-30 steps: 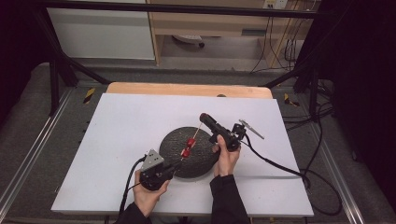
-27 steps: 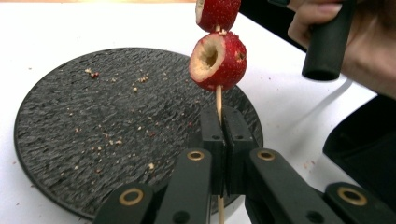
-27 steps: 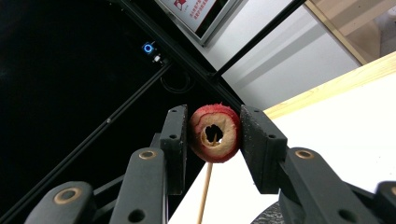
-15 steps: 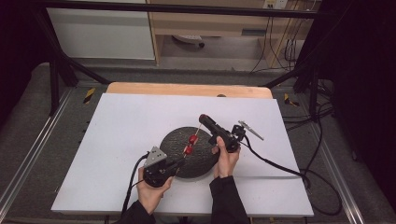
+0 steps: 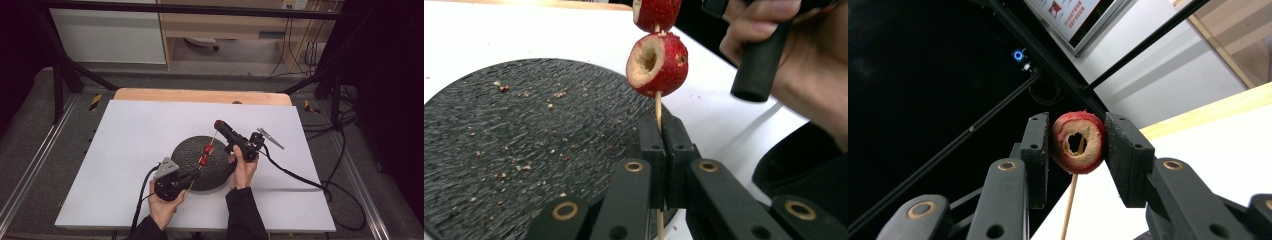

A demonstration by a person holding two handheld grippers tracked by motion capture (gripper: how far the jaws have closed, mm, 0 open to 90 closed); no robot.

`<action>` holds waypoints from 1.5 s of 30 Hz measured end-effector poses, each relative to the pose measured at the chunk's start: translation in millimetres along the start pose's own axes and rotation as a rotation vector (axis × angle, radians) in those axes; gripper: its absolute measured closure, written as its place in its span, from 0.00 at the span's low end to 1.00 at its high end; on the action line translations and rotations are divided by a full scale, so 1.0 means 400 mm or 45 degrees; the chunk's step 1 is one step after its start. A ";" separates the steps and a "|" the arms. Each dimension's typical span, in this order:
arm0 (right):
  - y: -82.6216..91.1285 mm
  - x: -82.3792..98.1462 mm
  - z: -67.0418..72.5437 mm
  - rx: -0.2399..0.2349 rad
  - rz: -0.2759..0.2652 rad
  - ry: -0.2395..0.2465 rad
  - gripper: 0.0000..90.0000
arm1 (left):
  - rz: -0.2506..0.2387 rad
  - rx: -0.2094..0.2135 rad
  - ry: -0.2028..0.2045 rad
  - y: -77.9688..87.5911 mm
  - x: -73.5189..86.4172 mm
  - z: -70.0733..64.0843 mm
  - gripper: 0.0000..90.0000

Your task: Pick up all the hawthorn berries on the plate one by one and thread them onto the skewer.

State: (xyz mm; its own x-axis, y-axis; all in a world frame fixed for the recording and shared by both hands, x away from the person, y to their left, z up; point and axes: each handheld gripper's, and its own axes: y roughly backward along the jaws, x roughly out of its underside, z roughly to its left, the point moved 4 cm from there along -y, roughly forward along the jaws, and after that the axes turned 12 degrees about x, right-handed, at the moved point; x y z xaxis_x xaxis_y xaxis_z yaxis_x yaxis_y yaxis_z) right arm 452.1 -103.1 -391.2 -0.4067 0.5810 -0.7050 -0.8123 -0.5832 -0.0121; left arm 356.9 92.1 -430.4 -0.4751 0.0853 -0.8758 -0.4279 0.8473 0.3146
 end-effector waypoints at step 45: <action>0.009 0.055 0.002 0.039 0.130 0.044 0.71 | -0.033 -0.030 0.010 -0.028 -0.019 0.018 0.99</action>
State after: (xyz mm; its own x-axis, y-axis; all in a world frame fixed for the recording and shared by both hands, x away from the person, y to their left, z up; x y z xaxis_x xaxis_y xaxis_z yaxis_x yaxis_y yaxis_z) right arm 439.9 -92.1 -406.2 -0.4737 0.4996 -0.7253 -0.7801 -0.6202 0.0823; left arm 370.7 85.7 -429.8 -0.4693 0.0593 -0.8810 -0.4583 0.8365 0.3005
